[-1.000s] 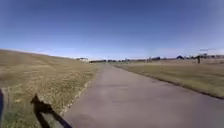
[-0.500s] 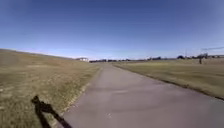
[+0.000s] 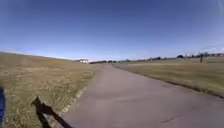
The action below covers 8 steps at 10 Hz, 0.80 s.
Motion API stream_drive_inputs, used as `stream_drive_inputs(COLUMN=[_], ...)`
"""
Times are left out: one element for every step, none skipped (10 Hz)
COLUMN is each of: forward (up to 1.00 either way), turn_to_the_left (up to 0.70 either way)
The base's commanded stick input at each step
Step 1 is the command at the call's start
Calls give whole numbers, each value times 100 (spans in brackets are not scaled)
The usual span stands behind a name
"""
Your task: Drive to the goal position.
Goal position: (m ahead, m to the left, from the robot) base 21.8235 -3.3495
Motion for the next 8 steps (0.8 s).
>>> stream_drive_inputs(forward=[70, 70, 70, 70, 70, 70, 70, 70], turn_to_the_left=[0, 0, 0, 0, 0, 0, 0, 0])
